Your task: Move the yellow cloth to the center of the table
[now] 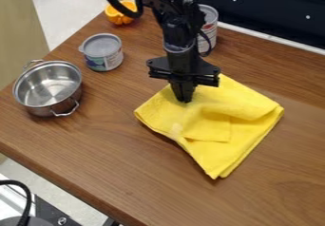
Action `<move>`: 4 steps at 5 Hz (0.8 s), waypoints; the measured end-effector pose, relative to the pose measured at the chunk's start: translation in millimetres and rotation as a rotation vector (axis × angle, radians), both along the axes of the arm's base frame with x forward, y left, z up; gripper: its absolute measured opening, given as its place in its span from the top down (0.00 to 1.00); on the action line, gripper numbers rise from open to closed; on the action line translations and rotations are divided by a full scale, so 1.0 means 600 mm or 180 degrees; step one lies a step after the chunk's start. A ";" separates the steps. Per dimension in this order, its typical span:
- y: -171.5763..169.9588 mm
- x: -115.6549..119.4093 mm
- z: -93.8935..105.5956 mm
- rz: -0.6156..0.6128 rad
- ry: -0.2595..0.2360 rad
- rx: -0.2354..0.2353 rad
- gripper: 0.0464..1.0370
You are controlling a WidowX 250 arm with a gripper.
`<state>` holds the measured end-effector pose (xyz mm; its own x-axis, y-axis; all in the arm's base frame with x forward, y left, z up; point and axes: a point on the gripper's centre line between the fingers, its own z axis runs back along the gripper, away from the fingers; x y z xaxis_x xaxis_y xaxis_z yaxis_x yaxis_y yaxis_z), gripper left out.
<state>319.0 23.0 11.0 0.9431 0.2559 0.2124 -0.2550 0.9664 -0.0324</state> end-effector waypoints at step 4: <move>0.075 -0.043 -0.004 -0.0328 0.0080 0.0109 0.99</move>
<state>293.3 68.2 8.3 0.9692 0.1503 0.1952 -0.1545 0.9880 0.0064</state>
